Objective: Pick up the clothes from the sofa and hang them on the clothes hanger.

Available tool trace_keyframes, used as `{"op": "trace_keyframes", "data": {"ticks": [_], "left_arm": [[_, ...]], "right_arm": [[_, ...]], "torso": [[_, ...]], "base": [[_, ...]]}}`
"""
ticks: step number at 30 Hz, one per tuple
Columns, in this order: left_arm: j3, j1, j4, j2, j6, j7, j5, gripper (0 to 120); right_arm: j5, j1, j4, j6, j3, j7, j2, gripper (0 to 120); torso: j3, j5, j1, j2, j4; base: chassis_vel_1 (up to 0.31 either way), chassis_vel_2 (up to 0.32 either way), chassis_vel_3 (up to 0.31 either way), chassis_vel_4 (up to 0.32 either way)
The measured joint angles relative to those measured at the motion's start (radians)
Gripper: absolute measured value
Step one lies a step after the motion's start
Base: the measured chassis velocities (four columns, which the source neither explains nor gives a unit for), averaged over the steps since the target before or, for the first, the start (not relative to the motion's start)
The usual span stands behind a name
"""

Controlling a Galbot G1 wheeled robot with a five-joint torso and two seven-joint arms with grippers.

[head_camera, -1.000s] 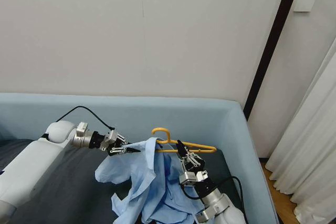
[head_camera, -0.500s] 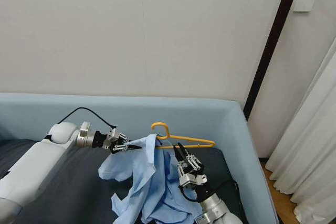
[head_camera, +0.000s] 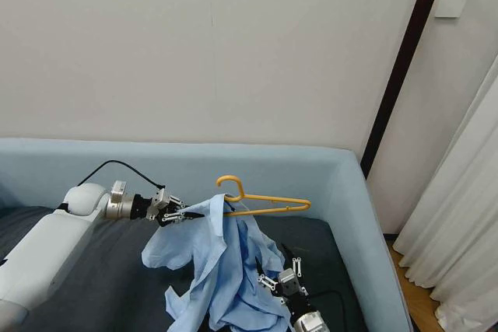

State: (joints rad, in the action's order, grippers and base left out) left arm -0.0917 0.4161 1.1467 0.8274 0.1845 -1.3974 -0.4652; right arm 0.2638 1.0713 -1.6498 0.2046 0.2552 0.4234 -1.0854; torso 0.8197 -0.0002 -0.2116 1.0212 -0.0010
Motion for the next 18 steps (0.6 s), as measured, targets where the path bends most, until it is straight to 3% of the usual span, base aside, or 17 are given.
{"op": "trace_keyframes", "data": {"ticks": [3,9,18], "left_arm": [[-0.006,0.007,0.005,-0.004,0.001,0.001,-0.001,4],[-0.034,0.041,0.024,-0.024,0.022,0.010,-0.009,4],[-0.051,0.052,0.041,-0.037,0.029,0.016,-0.027,4]], "right_arm": [[0.017,-0.006,0.024,0.015,-0.003,-0.010,-0.014,98],[0.157,-0.012,0.034,0.003,0.008,-0.028,-0.043,74],[0.195,-0.001,0.043,-0.028,0.008,-0.029,-0.057,43]], "torso": [[0.000,0.0000,0.000,0.000,0.0000],[0.000,-0.0002,0.000,0.000,-0.0001],[0.000,-0.0001,0.000,0.000,-0.0003]], "base": [[0.000,0.000,0.000,0.000],[0.000,0.000,0.000,0.000],[0.000,0.000,0.000,0.000]]}}
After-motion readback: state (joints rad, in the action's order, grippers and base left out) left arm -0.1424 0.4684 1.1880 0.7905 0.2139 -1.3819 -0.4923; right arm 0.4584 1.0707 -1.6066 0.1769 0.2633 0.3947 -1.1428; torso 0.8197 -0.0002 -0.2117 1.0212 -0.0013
